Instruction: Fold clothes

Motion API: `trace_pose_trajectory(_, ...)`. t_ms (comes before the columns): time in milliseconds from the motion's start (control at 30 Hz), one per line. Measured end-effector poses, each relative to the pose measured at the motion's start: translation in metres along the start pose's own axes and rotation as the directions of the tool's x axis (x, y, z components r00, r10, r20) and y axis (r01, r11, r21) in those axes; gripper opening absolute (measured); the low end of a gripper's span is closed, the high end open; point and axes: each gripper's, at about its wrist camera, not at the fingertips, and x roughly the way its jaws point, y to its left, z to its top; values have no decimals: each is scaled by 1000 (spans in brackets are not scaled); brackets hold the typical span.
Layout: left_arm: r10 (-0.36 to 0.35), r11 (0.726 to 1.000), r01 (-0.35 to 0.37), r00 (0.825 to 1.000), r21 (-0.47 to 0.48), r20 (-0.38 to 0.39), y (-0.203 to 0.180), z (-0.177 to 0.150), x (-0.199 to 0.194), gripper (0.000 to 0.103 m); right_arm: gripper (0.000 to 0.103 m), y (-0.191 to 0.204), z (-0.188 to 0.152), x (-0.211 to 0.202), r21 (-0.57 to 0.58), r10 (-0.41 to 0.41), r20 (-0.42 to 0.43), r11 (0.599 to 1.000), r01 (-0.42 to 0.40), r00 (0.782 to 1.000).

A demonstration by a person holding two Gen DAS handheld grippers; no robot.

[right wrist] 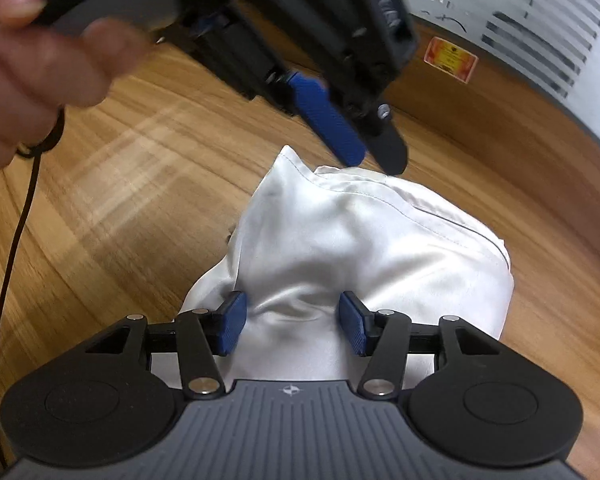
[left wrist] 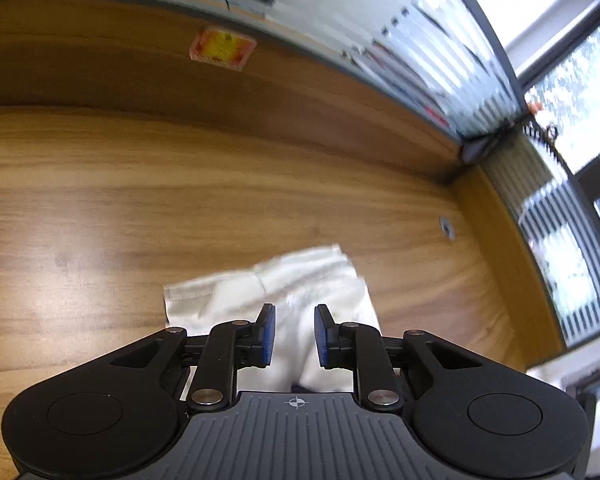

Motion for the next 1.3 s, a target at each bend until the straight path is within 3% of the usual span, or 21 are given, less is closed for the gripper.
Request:
trace_pose_trajectory(167, 125, 992, -122, 988, 33, -96, 5, -5, 24, 19, 59, 1, 3, 0, -24, 10, -6, 1000, -10, 1000)
trace_pose_trajectory(300, 151, 986, -157, 984, -59, -97, 22, -4, 31, 20, 58, -4, 3, -16, 1, 32, 18, 999, -32, 999)
trace_pose_trajectory(500, 154, 984, -162, 983, -68, -104, 27, -8, 33, 20, 58, -42, 5, -50, 119, -18, 81, 993, 9, 997)
trace_pose_trajectory(633, 159, 983, -167, 982, -75, -103, 29, -7, 36, 20, 58, -82, 4, -49, 257, -53, 51, 966, 38, 997)
trace_pose_trajectory(767, 158, 983, -166, 982, -77, -105, 30, -6, 37, 21, 55, -105, 1, -31, 350, -32, 8, 937, 27, 999)
trace_pose_trajectory(1000, 176, 982, -182, 978, -43, -110, 28, -5, 39, 21, 51, -106, -6, 3, 334, -11, -23, 942, 18, 1000)
trace_pose_trajectory(1300, 186, 981, -191, 975, -33, -118, 28, -3, 42, 26, 50, -89, -8, -47, 310, -31, 7, 950, 27, 999)
